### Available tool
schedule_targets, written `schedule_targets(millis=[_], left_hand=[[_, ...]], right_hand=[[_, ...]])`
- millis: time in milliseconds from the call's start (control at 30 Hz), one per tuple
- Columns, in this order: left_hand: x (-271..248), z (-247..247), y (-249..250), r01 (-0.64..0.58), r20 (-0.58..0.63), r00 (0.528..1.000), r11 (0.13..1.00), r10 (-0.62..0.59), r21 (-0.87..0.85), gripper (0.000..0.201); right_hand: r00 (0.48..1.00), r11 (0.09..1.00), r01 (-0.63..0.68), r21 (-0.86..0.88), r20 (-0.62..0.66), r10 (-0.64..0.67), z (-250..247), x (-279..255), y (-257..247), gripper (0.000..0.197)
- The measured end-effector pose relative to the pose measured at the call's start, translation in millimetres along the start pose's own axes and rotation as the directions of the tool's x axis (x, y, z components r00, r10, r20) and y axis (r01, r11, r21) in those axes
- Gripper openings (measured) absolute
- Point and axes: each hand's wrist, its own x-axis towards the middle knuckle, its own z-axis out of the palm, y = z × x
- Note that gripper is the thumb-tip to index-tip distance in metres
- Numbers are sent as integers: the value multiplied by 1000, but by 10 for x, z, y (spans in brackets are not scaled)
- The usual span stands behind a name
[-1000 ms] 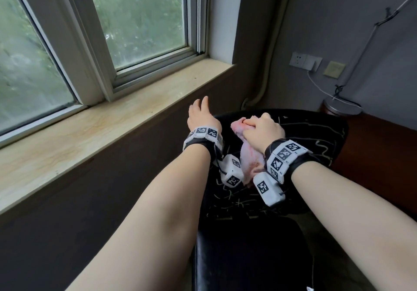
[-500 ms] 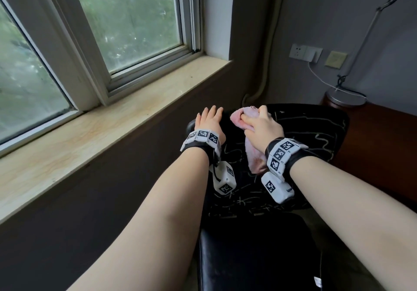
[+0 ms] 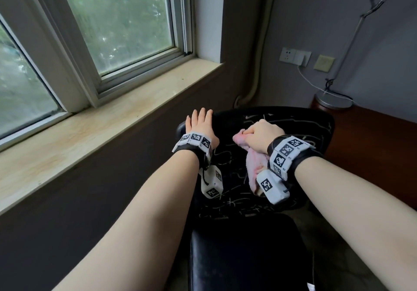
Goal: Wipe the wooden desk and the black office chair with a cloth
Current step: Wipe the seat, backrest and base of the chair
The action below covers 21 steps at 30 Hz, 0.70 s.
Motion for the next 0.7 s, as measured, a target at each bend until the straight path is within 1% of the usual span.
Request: schedule_targets(millis=[67, 133, 167, 200, 267, 300, 367, 500, 600, 633, 700], left_hand=[[8, -13, 111, 57, -47, 997, 998, -59, -40, 76], [53, -72, 212, 97, -80, 992, 994, -101, -48, 67], [78, -94, 253, 78, -73, 994, 997, -79, -24, 66], [100, -106, 288, 29, -45, 999, 1000, -29, 7, 68], [115, -101, 342, -71, 56, 996, 995, 68, 66, 80], [113, -91, 355, -95, 102, 991, 991, 85, 95, 84], [121, -70, 349, -100, 141, 987, 986, 81, 133, 88], [141, -78, 345, -88, 146, 987, 984, 66, 153, 89], [147, -81, 353, -90, 162, 985, 984, 64, 156, 89], [160, -86, 347, -90, 166, 984, 984, 64, 153, 89], [181, -83, 328, -86, 167, 984, 986, 62, 141, 88]], right_hand=[[997, 997, 3, 73, -78, 3, -74, -21, 84, 34], [983, 994, 40, 98, -183, -22, -131, 12, 132, 33], [974, 993, 64, 101, -225, -40, -150, 39, 138, 34], [966, 990, 84, 110, -253, -54, -153, 71, 138, 37], [956, 985, 117, 126, -283, -77, -125, 141, 140, 40], [958, 985, 122, 126, -276, -83, -93, 175, 145, 42], [966, 988, 123, 97, -240, -97, 13, 243, 168, 44], [972, 993, 103, 57, -218, -88, 198, 294, 243, 44], [974, 992, 123, -14, -190, -124, 268, 265, 276, 46], [973, 992, 122, -18, -194, -123, 271, 250, 276, 45], [978, 994, 98, 40, -190, -88, 284, 203, 269, 42]])
